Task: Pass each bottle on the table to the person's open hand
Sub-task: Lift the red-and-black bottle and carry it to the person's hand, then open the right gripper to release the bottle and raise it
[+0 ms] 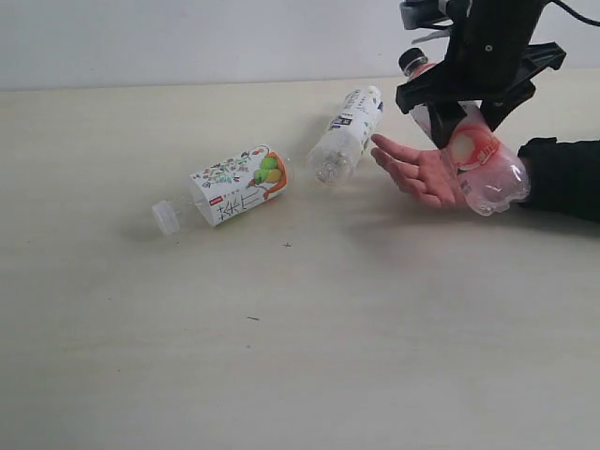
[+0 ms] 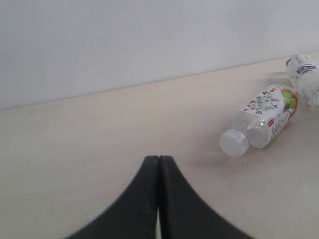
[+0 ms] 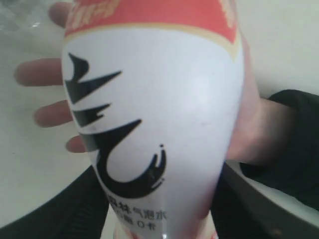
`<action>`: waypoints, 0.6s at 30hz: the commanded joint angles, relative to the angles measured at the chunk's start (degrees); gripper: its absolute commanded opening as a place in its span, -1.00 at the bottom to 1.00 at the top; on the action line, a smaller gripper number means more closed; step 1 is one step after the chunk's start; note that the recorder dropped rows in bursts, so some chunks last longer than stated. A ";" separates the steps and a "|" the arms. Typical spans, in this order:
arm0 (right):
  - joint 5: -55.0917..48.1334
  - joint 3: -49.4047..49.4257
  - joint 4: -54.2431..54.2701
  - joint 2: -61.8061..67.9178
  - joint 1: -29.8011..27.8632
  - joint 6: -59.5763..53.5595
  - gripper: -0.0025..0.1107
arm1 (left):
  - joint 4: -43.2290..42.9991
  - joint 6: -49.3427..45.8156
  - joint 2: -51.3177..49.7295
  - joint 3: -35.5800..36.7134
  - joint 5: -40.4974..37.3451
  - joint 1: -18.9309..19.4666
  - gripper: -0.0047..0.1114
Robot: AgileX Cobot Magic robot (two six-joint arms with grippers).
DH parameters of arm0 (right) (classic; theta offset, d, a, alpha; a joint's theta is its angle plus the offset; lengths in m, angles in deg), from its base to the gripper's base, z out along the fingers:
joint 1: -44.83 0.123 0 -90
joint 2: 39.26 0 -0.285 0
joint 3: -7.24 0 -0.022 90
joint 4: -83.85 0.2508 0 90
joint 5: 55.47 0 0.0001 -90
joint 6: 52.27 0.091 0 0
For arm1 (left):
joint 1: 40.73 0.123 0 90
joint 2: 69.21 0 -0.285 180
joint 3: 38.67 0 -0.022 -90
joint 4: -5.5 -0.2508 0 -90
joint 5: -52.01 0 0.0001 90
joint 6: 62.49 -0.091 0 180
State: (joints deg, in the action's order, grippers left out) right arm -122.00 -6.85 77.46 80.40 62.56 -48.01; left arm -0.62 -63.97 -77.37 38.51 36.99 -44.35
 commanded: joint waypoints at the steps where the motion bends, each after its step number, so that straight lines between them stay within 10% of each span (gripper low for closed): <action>1: 0.07 -0.59 -3.37 1.05 -0.46 2.90 -0.96 | 0.32 0.10 0.37 0.04 0.29 -0.37 -0.91; 18: 2.34 -0.59 -2.64 4.52 -0.46 2.98 -0.96 | 0.32 0.10 0.37 0.04 0.29 -0.37 -0.91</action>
State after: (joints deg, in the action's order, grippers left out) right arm -121.00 -6.85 75.04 84.86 62.21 -45.22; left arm -0.62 -63.97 -77.37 38.51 36.99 -44.35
